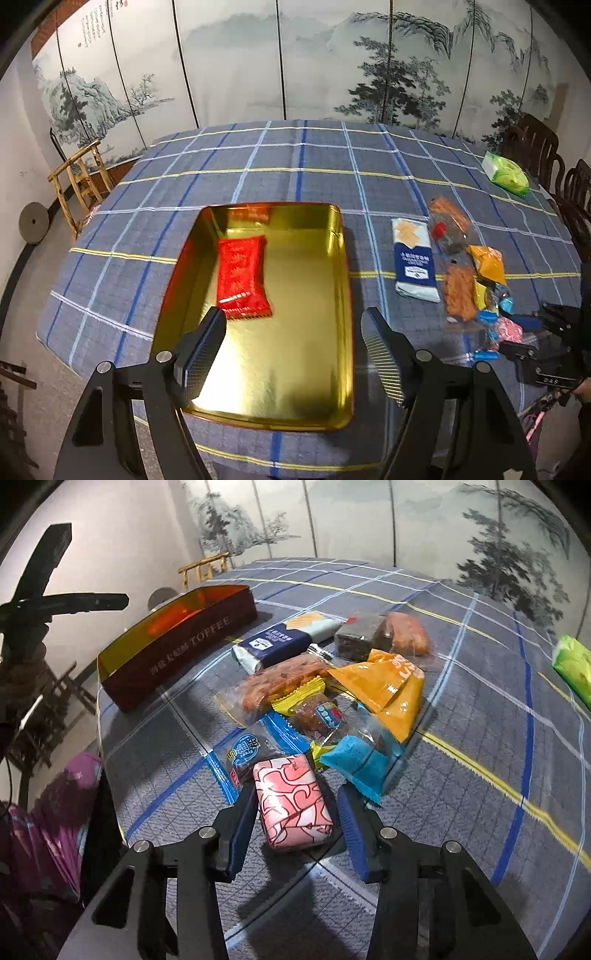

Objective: Organize snacks
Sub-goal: 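Grasp the pink patterned wrapped cake with the right gripper, then carry the pink cake into the tin beside the red packet, release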

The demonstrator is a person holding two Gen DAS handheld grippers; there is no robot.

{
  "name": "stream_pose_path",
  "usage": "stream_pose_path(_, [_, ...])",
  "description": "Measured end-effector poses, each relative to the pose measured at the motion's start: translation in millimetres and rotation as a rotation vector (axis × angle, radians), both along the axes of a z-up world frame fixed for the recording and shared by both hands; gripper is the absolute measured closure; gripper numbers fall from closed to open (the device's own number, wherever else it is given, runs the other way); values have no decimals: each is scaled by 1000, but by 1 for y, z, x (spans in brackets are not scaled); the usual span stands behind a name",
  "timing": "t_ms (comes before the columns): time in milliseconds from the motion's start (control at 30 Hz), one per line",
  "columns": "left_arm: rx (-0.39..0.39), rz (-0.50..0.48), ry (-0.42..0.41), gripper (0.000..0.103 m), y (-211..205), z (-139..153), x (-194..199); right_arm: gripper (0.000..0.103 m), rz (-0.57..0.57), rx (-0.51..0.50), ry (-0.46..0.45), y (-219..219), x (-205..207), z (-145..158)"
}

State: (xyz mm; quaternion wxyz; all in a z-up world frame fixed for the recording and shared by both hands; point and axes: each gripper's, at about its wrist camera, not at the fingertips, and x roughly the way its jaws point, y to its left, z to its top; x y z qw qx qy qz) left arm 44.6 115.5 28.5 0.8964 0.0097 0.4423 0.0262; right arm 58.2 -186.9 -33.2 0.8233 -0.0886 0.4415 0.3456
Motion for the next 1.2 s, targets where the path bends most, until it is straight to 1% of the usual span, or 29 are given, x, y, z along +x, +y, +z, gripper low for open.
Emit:
stream_pose_path(33, [-2,1,3,31,0,-2,-1,57,3,-6,-2,1,0,0])
stream_pose_path(67, [-9,1,7,31,-1,-3,-2,63,2,-20,-9,3,-1,0])
stream_pose_path(100, [-19,1,11,31,-2,-4,-4,72,0,-35,-15,4,-2,0])
stream_pose_path(167, [-35,-7,12,31,-5,-5,-8,73,-25,-57,-15,4,-6,2])
stream_pose_path(233, [-39,-13,8,31,-7,-6,-13,73,-69,-41,-11,0,-14,5])
stream_pose_path(300, [-49,-16,2,31,-8,-5,-17,73,-98,1,-4,-5,-27,11])
stream_pose_path(400, [-53,-14,3,31,-11,-5,-18,73,-147,106,-38,-12,-55,30])
stream_pose_path(500, [-53,-3,-2,31,-11,-4,-20,73,-199,162,-61,-12,-74,44])
stream_pose_path(667, [-52,21,-10,30,-6,-3,-28,73,-231,223,-84,-2,-82,63])
stream_pose_path(833, [-47,34,-23,28,2,-1,-36,73,-221,240,-120,16,-79,79])
stream_pose_path(967, [-45,43,-44,23,8,3,-43,73,-191,245,-132,36,-72,89])
stream_pose_path(1033, [-38,45,-52,17,12,4,-46,73,-173,256,-140,48,-67,95])
stream_pose_path(1200, [-45,41,-58,15,18,6,-50,73,-111,283,-155,82,-53,110])
